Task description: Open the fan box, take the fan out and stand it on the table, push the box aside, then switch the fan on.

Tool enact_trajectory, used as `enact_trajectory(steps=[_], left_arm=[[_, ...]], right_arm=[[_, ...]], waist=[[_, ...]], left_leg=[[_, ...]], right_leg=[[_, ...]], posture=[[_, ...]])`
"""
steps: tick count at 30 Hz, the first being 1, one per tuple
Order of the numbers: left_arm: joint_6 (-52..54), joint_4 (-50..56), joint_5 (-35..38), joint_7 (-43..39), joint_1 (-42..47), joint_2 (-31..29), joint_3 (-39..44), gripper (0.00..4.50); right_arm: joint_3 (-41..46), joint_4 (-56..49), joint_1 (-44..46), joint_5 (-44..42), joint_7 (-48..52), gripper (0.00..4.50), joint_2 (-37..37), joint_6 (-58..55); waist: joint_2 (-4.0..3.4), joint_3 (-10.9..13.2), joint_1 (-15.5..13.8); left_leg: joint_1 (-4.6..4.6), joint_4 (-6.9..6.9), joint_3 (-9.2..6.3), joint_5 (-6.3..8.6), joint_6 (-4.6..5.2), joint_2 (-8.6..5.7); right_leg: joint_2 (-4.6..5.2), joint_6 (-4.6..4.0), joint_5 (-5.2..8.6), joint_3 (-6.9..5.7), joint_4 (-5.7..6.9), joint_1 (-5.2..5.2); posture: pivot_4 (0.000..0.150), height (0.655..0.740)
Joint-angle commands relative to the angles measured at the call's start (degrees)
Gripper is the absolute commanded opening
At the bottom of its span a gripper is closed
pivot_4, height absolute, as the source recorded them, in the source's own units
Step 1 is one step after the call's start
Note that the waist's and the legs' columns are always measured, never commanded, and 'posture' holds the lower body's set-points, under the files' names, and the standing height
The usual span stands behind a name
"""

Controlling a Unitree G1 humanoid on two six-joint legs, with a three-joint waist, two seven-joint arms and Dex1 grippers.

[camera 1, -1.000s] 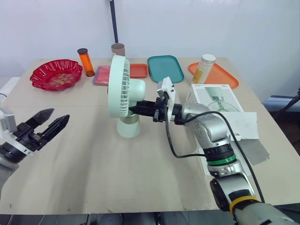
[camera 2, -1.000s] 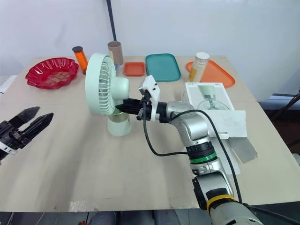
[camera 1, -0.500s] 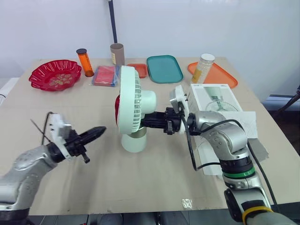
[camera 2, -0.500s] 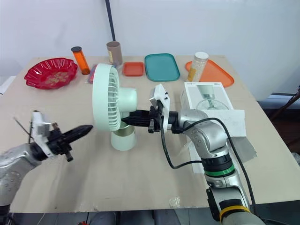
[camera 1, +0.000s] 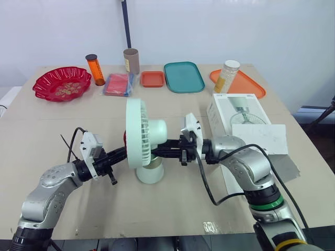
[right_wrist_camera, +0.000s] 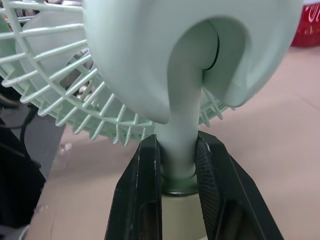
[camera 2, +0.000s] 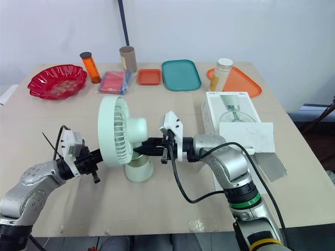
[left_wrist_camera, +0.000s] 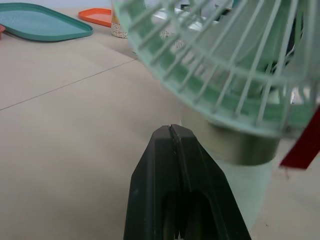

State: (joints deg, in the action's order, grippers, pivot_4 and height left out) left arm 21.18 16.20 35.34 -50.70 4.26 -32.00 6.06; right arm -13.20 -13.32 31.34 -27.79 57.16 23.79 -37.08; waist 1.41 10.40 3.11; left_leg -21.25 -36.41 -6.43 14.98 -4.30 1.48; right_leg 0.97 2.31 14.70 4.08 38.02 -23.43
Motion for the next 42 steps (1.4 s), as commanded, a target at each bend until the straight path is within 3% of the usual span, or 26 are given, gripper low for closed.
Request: enact_trajectory(steps=[1,14,42], left_arm=[[-1.02,0.23,-0.23,-1.46,-0.44,-0.77,0.6,0.03],[-2.77,-1.3,-3.75,-5.4,-3.63,-1.48,-1.88,0.03],[-5.43,-5.76,-6.25,-6.81,-0.7,1.05,-5.12,0.03]], right_arm=[[0.53,-1.57,0.49,-0.01,0.08,0.36,-0.17,2.37],[-0.6,-1.9,-0.62,1.24,0.35,0.36,0.43,3.3],[-0.64,-3.09,-1.42,1.66,-0.4,0.36,0.98,3.14]], waist=[[0.0,0.0,0.0],[0.0,0.0,-0.04],[0.01,-0.01,-0.1]], left_leg=[[0.01,0.0,0.0,0.0,0.0,0.0],[0.02,0.0,-0.01,0.0,0.0,0.0],[0.06,-0.01,-0.01,0.0,0.0,0.0]], right_leg=[[0.0,0.0,0.0,0.0,0.0,0.01],[0.0,0.0,0.0,0.0,0.0,0.02],[0.0,0.0,0.0,-0.01,0.0,0.07]], posture=[[0.15,0.74],[0.15,0.74],[0.15,0.74]])
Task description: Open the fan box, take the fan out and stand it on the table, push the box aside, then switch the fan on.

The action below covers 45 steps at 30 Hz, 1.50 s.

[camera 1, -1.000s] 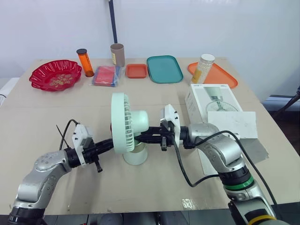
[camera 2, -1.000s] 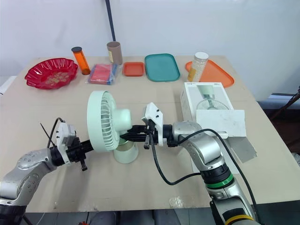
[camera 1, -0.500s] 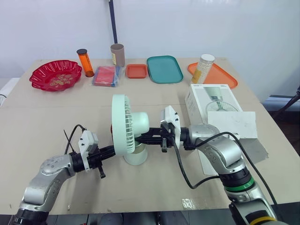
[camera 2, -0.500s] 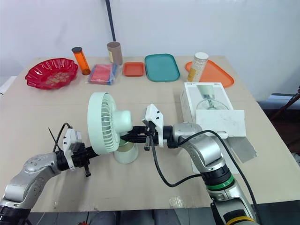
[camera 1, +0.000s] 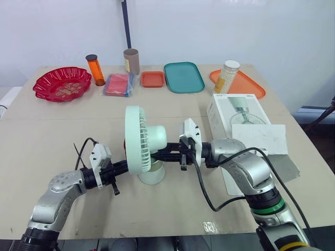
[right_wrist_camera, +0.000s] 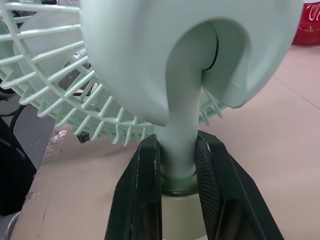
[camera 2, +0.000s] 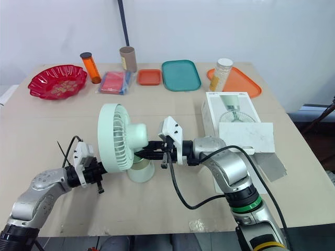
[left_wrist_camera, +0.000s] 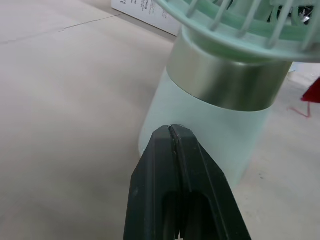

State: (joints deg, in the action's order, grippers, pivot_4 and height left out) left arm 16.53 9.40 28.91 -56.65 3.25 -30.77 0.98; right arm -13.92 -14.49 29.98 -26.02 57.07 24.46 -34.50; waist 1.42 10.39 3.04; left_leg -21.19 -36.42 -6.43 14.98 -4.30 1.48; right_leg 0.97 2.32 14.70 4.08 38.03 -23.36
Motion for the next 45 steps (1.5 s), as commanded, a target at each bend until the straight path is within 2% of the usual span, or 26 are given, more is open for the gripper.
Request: enact_trajectory(steps=[1,38,45], left_arm=[[-0.8,1.09,0.15,-0.9,0.3,-0.17,-0.07,0.03],[0.39,2.43,-0.46,-1.17,1.55,0.5,-2.46,0.03],[0.21,2.94,0.25,-0.28,0.94,-0.6,0.77,0.03]], right_arm=[[0.04,-1.9,-0.03,-0.09,-0.35,0.36,0.29,0.59],[-0.69,-1.37,0.14,0.32,-0.51,0.36,-0.56,1.55],[-0.38,-1.33,0.13,0.05,-0.21,0.36,-0.43,1.56]], waist=[[0.0,0.0,-0.06],[0.0,-0.01,-0.29],[0.0,-0.01,-0.28]], left_leg=[[0.0,0.0,0.0,0.0,0.0,0.0],[0.02,-0.02,0.0,0.0,0.0,-0.01],[0.02,-0.02,0.0,0.0,0.0,-0.01]], right_leg=[[0.0,0.0,0.0,0.0,0.0,0.0],[0.01,0.01,0.0,0.0,0.0,0.04],[0.01,0.01,0.0,0.0,0.0,0.03]], posture=[[0.15,0.74],[0.15,0.74],[0.15,0.74]])
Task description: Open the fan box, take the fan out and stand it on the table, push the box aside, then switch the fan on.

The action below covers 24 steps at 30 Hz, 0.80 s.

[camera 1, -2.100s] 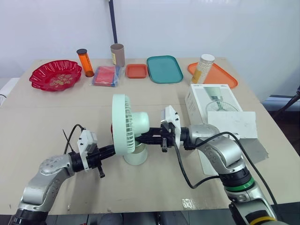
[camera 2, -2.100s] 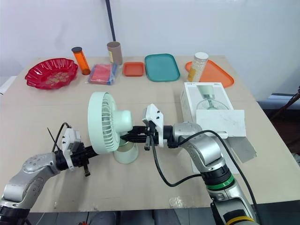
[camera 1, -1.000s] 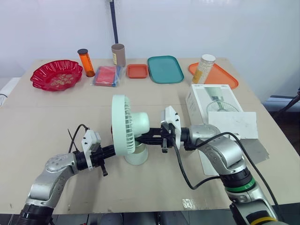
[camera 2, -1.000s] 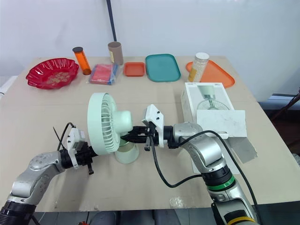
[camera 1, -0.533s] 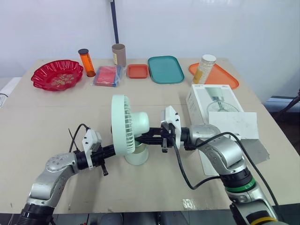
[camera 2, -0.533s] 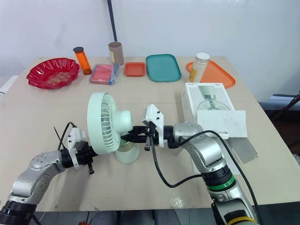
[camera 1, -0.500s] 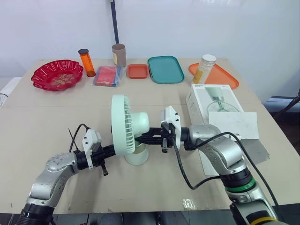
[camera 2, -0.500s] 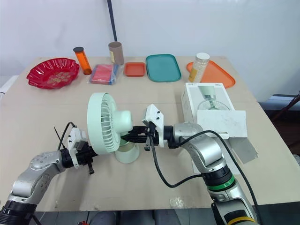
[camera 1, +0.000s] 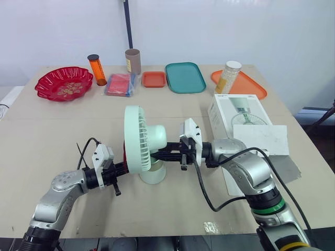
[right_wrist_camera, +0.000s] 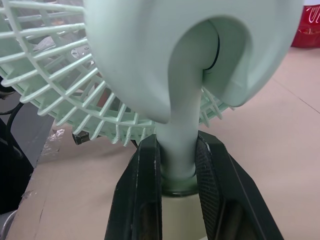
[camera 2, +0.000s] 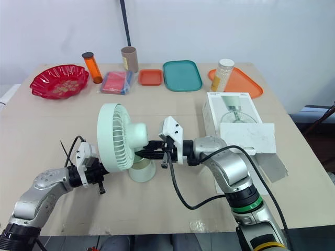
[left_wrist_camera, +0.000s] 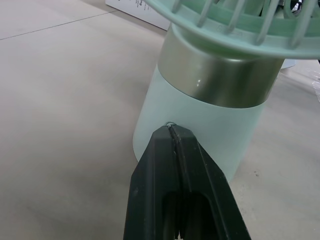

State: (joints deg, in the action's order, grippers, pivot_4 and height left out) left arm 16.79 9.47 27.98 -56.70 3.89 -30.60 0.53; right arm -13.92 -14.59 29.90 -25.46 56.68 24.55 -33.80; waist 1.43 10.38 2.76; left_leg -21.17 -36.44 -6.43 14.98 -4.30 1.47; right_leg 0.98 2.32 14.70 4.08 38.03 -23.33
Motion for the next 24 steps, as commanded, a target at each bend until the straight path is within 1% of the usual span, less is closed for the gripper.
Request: enact_trajectory(steps=[1,6,14,18,24], left_arm=[[-0.09,2.94,1.43,-0.15,0.1,-1.08,2.01,0.03],[0.74,3.56,4.22,0.13,-2.18,-4.26,8.42,0.03],[4.83,10.53,10.47,1.39,-7.33,-6.98,16.13,0.03],[5.46,13.12,11.75,2.94,-9.17,-6.75,17.99,0.03],[5.46,14.67,12.33,5.55,-9.71,-5.79,17.94,0.03]], right_arm=[[-0.25,-1.27,0.21,-0.63,0.23,0.36,-0.49,0.82],[1.32,-1.69,0.49,-2.36,1.0,0.36,-0.47,0.31],[3.47,-2.1,1.28,-4.9,1.33,0.36,-0.03,-0.74],[3.89,-1.55,2.0,-5.36,0.99,0.36,-0.03,-0.95],[4.44,-0.42,3.07,-5.36,0.28,0.36,-0.6,-0.89]], waist=[[0.0,0.0,0.0],[-0.01,0.01,0.21],[-0.01,0.01,0.05],[0.0,0.01,0.04],[0.0,0.01,0.05]], left_leg=[[0.0,0.0,0.0,0.0,0.0,0.0],[0.0,0.0,0.0,0.0,0.0,0.04],[-0.03,0.0,0.0,0.0,0.0,0.05],[-0.02,0.0,0.01,0.0,0.0,0.04],[-0.02,0.0,0.01,0.0,0.0,0.05]], right_leg=[[0.0,0.0,0.0,0.0,0.0,0.0],[-0.03,-0.02,-0.01,0.0,0.01,-0.04],[-0.02,-0.01,0.0,-0.01,0.01,-0.05],[-0.02,-0.01,0.0,0.0,0.01,-0.04],[-0.03,-0.01,0.0,0.0,0.01,-0.04]], posture=[[0.15,0.74],[0.15,0.74],[0.15,0.74],[0.15,0.74],[0.15,0.74]])
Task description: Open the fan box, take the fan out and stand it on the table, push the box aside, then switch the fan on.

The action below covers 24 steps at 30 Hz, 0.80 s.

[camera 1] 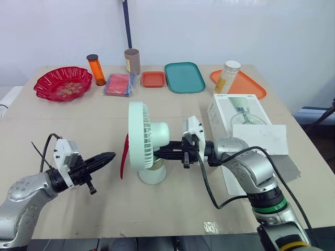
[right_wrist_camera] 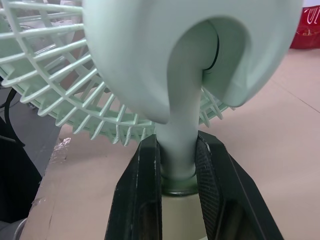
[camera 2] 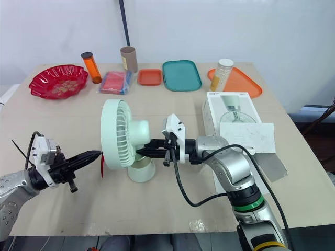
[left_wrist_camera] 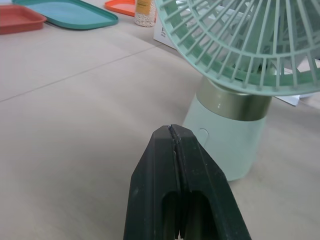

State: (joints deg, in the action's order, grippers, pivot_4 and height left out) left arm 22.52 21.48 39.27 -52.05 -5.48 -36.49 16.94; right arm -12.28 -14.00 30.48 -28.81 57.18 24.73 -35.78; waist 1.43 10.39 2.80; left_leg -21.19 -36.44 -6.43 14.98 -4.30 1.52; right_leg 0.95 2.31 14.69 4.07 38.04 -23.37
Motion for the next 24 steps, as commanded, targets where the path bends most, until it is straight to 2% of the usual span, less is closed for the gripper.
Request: enact_trajectory(steps=[1,3,4,6,11,12,13,15,16,24], left_arm=[[0.06,3.01,1.45,1.03,-0.55,0.03,1.49,0.03],[0.43,3.59,2.08,1.33,-1.05,0.02,1.58,0.03],[0.62,3.85,2.59,1.12,-1.61,-0.08,1.84,0.55],[0.78,4.09,3.02,1.01,-2.69,-0.37,2.23,1.03],[1.45,4.62,5.21,-0.42,-5.29,-1.08,3.86,2.98],[1.58,4.64,5.45,-0.59,-5.66,-1.17,4.08,3.12],[1.72,4.69,5.67,-0.73,-6.05,-1.33,4.24,3.63],[1.34,4.57,4.58,0.8,-6.25,-1.1,4.47,4.33],[0.93,4.45,3.76,1.87,-6.15,-0.75,4.54,4.43],[0.71,5.58,2.58,2.88,-7.51,0.02,2.84,4.43]], right_arm=[[2.88,-0.68,2.75,-1.92,-0.45,0.36,-0.94,1.2],[3.05,-0.09,3.2,-1.77,-0.77,0.36,-1.13,1.48],[3.16,0.41,3.63,-1.61,-1.09,0.36,-1.36,1.68],[3.36,1.37,4.47,-1.25,-1.7,0.36,-1.82,1.99],[3.81,4.27,6.89,-0.19,-3.23,0.36,-3.43,3.39],[3.78,4.89,7.33,0.05,-3.48,0.36,-3.8,3.78],[3.66,5.78,7.93,0.49,-3.88,0.36,-4.37,4.24],[3.2,8.25,9.43,1.76,-5.14,0.36,-5.94,5.33],[3.0,9.25,9.98,2.24,-5.62,0.36,-6.56,5.77],[1.69,22.46,16.61,8.77,-8.95,0.36,-12.9,12.53]], waist=[[0.0,0.0,0.03],[0.0,0.0,0.04],[0.0,0.0,0.04],[0.0,0.0,0.03],[0.0,0.0,0.08],[0.0,0.0,0.07],[-0.01,0.0,0.08],[-0.01,0.0,0.11],[-0.01,0.0,0.12],[-0.01,0.01,0.18]], left_leg=[[0.0,0.0,0.0,0.0,0.0,0.0],[0.0,0.0,0.0,0.0,0.0,0.0],[0.0,0.0,0.0,0.0,0.0,0.0],[0.0,0.0,0.0,0.0,0.0,0.0],[0.0,0.0,0.01,0.0,0.0,0.01],[0.0,0.0,0.01,0.0,0.0,0.01],[0.0,0.0,0.01,0.0,0.0,0.01],[0.0,0.0,0.01,0.0,0.0,0.01],[0.0,0.0,0.01,0.0,0.0,0.01],[-0.01,0.01,0.01,0.0,0.0,0.03]], right_leg=[[-0.01,0.0,0.0,0.0,0.0,0.0],[0.0,-0.01,0.0,0.0,0.0,-0.01],[0.0,-0.01,0.0,0.0,0.0,0.0],[0.0,-0.01,0.0,0.0,0.0,-0.01],[-0.01,-0.02,-0.01,0.01,0.0,-0.02],[-0.01,-0.02,-0.01,0.01,0.0,-0.01],[-0.01,-0.02,-0.01,0.01,0.0,-0.02],[-0.01,-0.02,-0.01,0.01,0.0,-0.02],[-0.02,-0.03,-0.01,0.01,0.0,-0.02],[-0.03,-0.06,-0.03,0.01,0.0,-0.05]], posture=[[0.15,0.74],[0.15,0.74],[0.15,0.74],[0.15,0.74],[0.15,0.74],[0.15,0.74],[0.15,0.74],[0.15,0.74],[0.15,0.74],[0.15,0.74]])
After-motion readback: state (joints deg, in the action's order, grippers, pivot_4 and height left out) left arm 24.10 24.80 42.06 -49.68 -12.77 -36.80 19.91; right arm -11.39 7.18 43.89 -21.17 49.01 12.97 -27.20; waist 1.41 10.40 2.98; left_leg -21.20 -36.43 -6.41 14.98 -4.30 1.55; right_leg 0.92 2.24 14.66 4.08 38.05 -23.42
